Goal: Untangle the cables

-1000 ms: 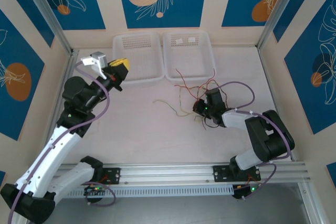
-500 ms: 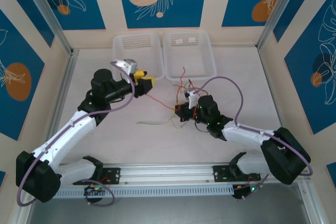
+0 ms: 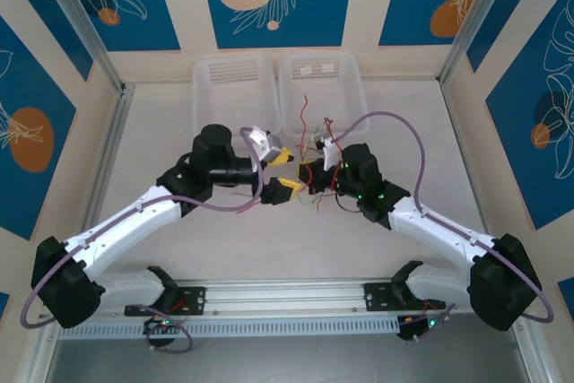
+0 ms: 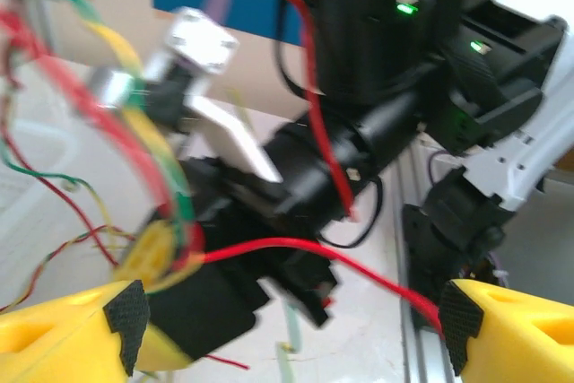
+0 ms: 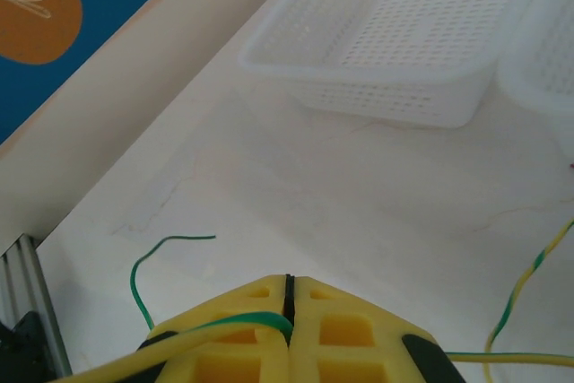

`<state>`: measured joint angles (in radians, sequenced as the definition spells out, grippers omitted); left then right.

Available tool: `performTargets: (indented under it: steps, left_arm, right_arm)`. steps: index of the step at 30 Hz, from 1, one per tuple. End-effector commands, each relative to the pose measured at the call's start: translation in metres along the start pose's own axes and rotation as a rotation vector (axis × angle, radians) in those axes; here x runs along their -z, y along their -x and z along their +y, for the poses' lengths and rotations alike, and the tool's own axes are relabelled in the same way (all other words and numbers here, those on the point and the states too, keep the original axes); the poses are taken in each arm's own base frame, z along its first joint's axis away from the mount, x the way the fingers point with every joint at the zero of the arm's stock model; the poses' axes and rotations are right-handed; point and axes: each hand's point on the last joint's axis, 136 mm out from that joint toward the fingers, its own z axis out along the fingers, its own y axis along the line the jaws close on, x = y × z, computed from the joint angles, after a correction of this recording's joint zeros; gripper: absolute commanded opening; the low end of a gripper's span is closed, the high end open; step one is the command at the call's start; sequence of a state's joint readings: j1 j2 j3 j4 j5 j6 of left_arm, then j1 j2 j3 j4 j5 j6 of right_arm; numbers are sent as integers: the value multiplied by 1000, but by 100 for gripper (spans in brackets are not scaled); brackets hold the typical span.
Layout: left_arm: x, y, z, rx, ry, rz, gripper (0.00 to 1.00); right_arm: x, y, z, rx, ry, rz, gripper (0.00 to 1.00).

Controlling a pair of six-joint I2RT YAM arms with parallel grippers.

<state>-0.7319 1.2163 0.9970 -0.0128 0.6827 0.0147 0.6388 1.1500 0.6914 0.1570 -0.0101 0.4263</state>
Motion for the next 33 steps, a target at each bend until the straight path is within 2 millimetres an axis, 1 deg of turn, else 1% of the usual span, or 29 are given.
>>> performTargets:
  steps: [1,2,5,7,9,11,14,17,20,23,26,27,28,30,32,33]
  left_arm:
    - [-9,-11,-22,-54,-98,92,83]
    - [-13,-17,-24,-49,-107,107,80]
    - [-27,-34,-19,-24,-102,132,78]
    - [-31,-41,-10,-14,-68,131,76]
    - [-30,-41,0,-24,0,107,76]
    - [-22,-33,7,-50,65,60,76]
    - [2,-9,20,-44,131,-57,78]
    - [28,15,33,31,115,-163,80]
    - [42,36,37,74,79,-226,83]
    - [43,50,35,95,42,-241,87]
    - [49,65,32,97,3,-295,89]
    - [50,68,34,97,21,-303,93]
    - [50,68,39,101,51,-295,96]
    - [46,65,45,112,67,-240,96]
    - [39,60,42,99,56,-197,96]
    - [35,58,37,71,43,-187,96]
  right_arm:
    - [2,1,-12,-56,-81,37,0]
    - [1,2,-12,-65,-86,38,0]
    - [-2,7,-5,-63,-63,37,0]
    - [-3,7,3,-35,-25,24,0]
    - [-2,6,9,-12,15,7,0]
    - [0,4,11,12,30,-6,0]
    - [4,-2,9,51,36,-22,0]
    - [6,-7,9,92,36,-25,0]
    - [6,-14,7,133,31,-27,0]
    - [5,-19,9,175,34,-26,0]
    - [4,-21,13,216,32,-37,0]
    - [4,-21,11,214,19,-41,0]
    - [3,-22,11,218,17,-37,0]
    - [3,-23,13,238,17,-36,0]
    - [1,-24,12,242,5,-29,0]
    - [0,-25,12,238,0,-20,0]
